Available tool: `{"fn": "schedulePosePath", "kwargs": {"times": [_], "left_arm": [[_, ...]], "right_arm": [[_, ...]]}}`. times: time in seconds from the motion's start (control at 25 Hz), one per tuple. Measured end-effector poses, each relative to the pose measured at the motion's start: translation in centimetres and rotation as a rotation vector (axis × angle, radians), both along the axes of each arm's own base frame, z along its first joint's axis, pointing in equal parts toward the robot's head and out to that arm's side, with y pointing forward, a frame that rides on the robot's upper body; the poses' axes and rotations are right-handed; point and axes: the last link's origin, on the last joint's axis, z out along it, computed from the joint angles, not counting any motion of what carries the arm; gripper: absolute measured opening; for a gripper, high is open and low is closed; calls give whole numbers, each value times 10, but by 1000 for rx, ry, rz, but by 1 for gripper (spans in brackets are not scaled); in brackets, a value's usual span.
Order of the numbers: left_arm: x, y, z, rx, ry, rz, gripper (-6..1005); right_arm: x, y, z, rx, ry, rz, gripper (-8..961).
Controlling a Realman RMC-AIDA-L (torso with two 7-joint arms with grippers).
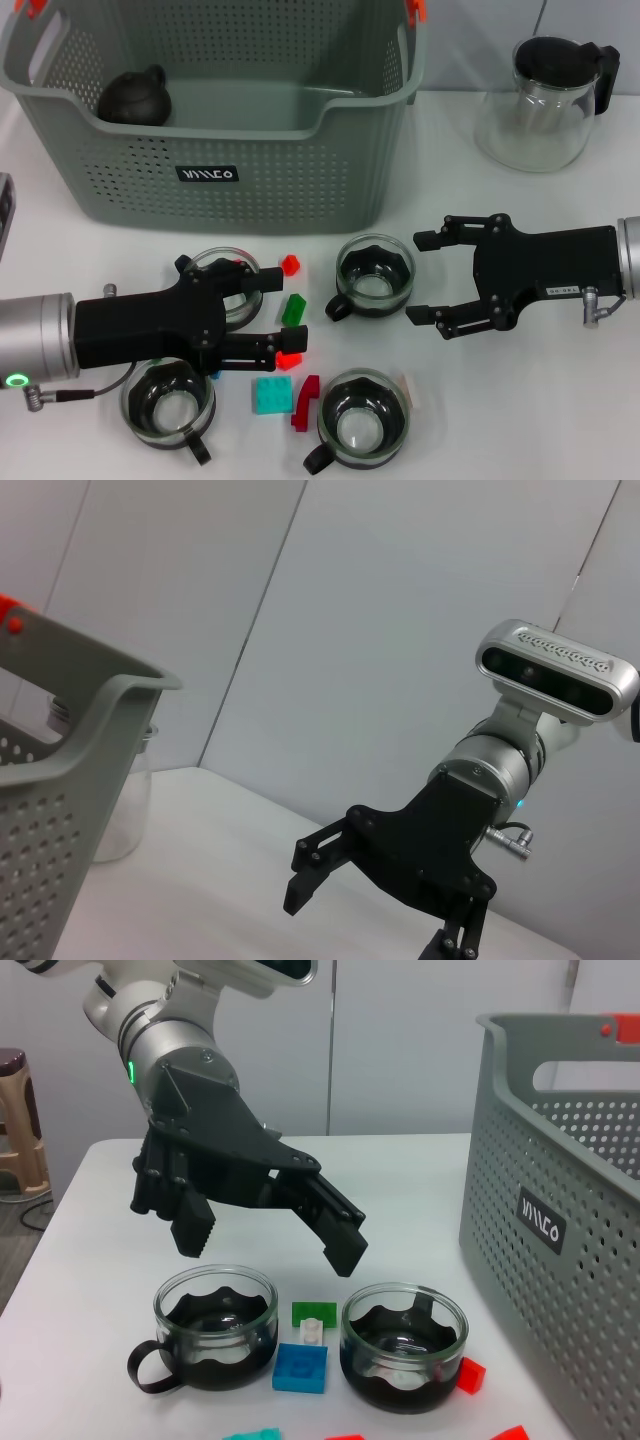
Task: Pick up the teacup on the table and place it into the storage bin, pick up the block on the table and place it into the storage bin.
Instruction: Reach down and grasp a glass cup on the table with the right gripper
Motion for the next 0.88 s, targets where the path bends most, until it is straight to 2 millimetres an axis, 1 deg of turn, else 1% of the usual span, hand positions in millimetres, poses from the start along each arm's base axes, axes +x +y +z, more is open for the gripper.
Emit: {"fn": "schedulePosePath", "kwargs": {"times": [0.6, 0.88], "left_arm": [[-1, 1, 0, 7, 9, 9, 933], [-2, 0, -1, 9, 1, 17, 933]], "right_arm": [[-1, 1, 0, -1, -10, 13, 910], [-5, 8, 0, -2, -54, 43, 910]]}}
